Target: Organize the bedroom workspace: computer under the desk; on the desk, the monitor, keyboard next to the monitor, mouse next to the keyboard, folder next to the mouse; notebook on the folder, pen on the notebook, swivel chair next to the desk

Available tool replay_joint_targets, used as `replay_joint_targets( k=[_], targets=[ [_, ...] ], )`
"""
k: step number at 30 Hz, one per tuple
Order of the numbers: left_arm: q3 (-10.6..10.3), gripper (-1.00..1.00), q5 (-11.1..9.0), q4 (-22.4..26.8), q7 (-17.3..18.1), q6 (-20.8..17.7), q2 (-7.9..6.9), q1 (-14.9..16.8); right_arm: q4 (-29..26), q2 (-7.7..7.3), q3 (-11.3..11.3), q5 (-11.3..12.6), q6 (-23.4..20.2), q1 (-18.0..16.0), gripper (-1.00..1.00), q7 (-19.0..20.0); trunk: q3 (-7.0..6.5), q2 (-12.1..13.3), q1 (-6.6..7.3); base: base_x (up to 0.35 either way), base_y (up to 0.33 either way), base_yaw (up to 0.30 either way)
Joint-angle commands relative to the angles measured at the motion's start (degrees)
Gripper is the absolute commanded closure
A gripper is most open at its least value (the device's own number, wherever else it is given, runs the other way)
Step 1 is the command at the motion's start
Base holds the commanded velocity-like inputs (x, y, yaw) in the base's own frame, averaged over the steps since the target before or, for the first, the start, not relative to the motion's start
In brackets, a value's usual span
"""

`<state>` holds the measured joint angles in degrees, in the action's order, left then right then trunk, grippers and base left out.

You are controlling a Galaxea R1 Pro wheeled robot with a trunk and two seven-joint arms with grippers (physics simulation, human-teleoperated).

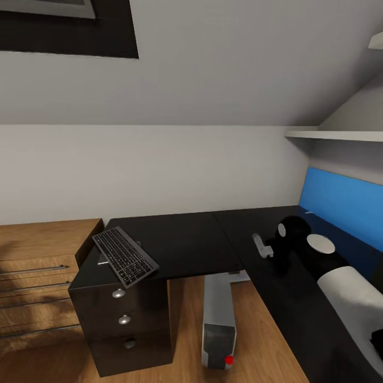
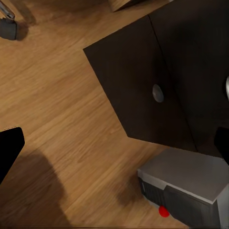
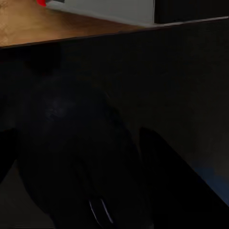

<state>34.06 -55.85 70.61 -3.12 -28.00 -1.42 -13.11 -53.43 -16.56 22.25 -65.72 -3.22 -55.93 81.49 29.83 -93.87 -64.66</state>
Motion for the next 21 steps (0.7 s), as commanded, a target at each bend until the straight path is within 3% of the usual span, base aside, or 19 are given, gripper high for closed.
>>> replay_joint_targets(
  k=[1,4,7,12,17,21],
  targets=[
    [-0.4,-1.00,-0.6,0.1,-0.4,-0.2,-0.03,0.0,1.2,-0.08,0.2,0.0,0.1,-0.4,1.00,0.1,0.05,0.0,0.00,0.000,0.000,0.000],
    [-2.1,-1.00,-0.5,0.0,-0.6,-0.1,-0.14,0.0,5.0,-0.53,0.0,0.2,1.6,-1.3,1.00,-0.3,0.05,0.0,0.00,0.000,0.000,0.000],
    [-2.9,-1.00,-0.5,0.0,-0.7,-0.1,-0.19,0.0,7.5,-0.94,-1.5,0.3,2.3,-1.6,1.00,-1.0,0.05,0.0,0.00,0.000,0.000,0.000],
    [-3.4,-1.00,-0.5,0.0,-0.7,0.0,-0.18,0.0,11.7,-1.10,-7.5,0.3,2.6,-1.8,1.00,-3.3,0.05,0.0,0.00,0.000,0.000,0.000],
    [-3.5,-1.00,-0.5,0.0,-0.7,0.0,-0.16,0.0,15.0,-0.80,-9.6,0.4,2.4,-2.2,1.00,-4.1,0.05,0.0,0.00,0.000,0.000,0.000],
    [-3.6,-1.00,-0.5,0.0,-0.7,0.0,-0.18,0.0,17.0,-0.65,-10.0,0.4,2.0,-2.3,1.00,-4.5,0.05,0.0,0.00,0.000,0.000,0.000]
  ],
)
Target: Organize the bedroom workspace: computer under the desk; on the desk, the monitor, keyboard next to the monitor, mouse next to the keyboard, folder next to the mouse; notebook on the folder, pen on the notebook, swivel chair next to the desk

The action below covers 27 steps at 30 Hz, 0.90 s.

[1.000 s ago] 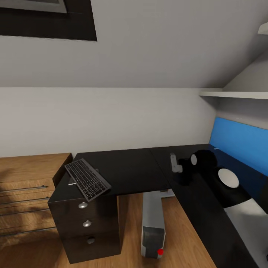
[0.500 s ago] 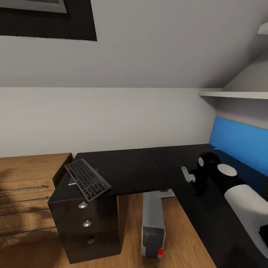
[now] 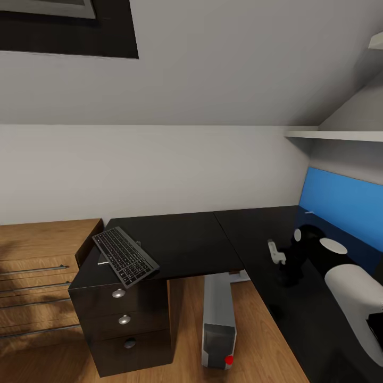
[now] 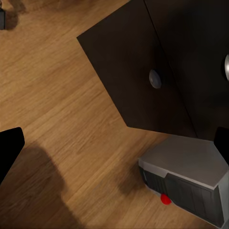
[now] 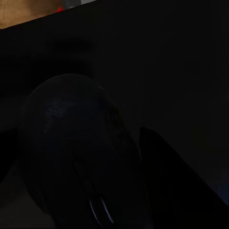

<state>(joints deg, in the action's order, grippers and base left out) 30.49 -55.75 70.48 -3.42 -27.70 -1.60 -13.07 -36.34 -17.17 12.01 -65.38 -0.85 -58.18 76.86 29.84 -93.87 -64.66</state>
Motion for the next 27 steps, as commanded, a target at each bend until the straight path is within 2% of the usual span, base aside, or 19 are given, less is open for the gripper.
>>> replay_joint_targets(
  k=[1,10,17,27],
  targets=[
    [0.0,-1.00,-0.6,0.1,-0.4,-0.3,0.00,0.0,1.1,-0.02,0.2,0.1,-0.4,-0.1,1.00,-0.2,0.05,0.0,0.00,0.000,0.000,0.000],
    [0.0,-1.00,-0.6,0.1,-0.3,-0.3,0.01,0.0,3.3,0.07,0.0,0.1,-0.5,-0.4,1.00,-2.0,0.05,0.0,0.00,0.000,0.000,0.000],
    [0.0,-1.00,-0.6,0.1,-0.1,-0.2,0.02,0.0,6.0,0.03,0.0,0.2,-0.2,-0.4,1.00,-6.5,0.05,0.0,0.00,0.000,0.000,0.000],
    [0.0,-1.00,-0.6,0.1,-0.1,-0.2,0.02,0.0,7.5,0.03,-0.1,0.2,0.1,-0.4,1.00,-7.3,0.05,0.0,0.00,0.000,0.000,0.000]
  ],
)
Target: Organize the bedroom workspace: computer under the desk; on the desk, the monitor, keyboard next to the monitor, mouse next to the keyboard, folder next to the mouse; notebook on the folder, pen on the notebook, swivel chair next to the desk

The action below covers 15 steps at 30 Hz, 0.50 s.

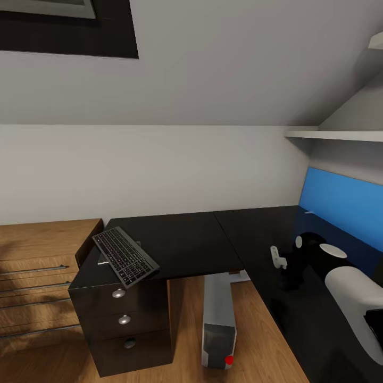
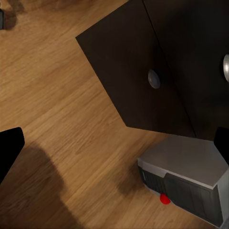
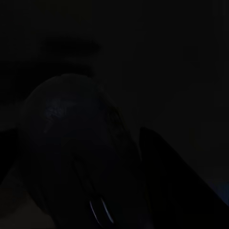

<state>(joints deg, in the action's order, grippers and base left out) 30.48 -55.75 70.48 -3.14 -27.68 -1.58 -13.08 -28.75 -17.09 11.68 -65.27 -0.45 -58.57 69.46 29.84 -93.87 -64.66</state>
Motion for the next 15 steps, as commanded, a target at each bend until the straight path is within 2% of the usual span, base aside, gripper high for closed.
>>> replay_joint_targets(
  k=[1,12,15],
  targets=[
    [0.0,-1.00,-0.6,0.1,-0.3,-0.3,0.00,0.0,0.1,-0.05,0.3,0.1,-0.3,0.0,1.00,0.1,0.05,0.0,0.00,0.000,0.000,0.000],
    [0.0,-1.00,-0.6,0.1,-0.3,-0.3,0.00,0.0,0.5,-0.13,0.3,0.0,-0.3,0.0,1.00,0.1,0.05,0.0,0.00,-0.003,0.000,0.000],
    [0.0,-1.00,-0.6,0.1,-0.3,-0.3,0.00,0.0,0.5,-0.13,0.3,0.0,-0.3,0.0,1.00,0.1,0.05,0.0,0.00,-0.110,-0.012,0.000]
  ],
)
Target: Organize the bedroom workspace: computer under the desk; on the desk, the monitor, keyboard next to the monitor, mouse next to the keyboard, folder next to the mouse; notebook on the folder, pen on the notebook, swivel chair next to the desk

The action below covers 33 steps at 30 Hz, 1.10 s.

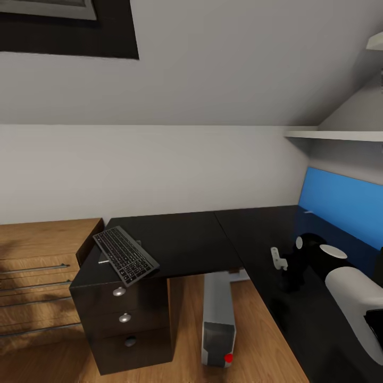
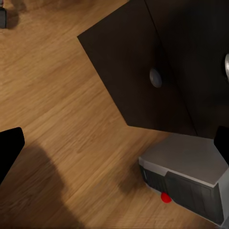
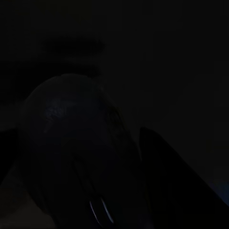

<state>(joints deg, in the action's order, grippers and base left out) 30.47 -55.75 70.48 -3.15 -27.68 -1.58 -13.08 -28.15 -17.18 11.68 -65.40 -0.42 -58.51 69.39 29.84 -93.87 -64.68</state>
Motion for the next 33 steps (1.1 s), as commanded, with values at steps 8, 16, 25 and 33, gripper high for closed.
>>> replay_joint_targets(
  k=[8,16,25,33],
  targets=[
    [0.1,-1.00,-0.6,0.1,-0.3,-0.3,0.02,0.0,-0.1,0.05,0.3,0.1,-0.3,0.0,1.00,0.1,0.05,0.0,0.02,-0.118,-0.021,0.000],
    [0.1,-1.00,-0.6,0.1,-0.3,-0.3,0.00,0.0,-0.1,0.16,0.4,0.2,-0.3,0.0,1.00,0.1,0.05,0.0,0.02,-0.014,-0.002,0.000],
    [0.1,-1.00,-0.6,0.1,-0.3,-0.3,0.00,0.0,-0.1,0.21,0.3,0.2,-0.4,0.0,-1.00,0.1,0.05,0.0,0.02,-0.001,0.000,0.000],
    [0.1,-1.00,-0.6,0.1,-0.3,-0.3,0.02,0.0,-0.1,0.15,0.4,0.3,-0.3,0.0,-1.00,0.2,0.05,0.0,0.02,0.000,0.000,0.000]
  ],
)
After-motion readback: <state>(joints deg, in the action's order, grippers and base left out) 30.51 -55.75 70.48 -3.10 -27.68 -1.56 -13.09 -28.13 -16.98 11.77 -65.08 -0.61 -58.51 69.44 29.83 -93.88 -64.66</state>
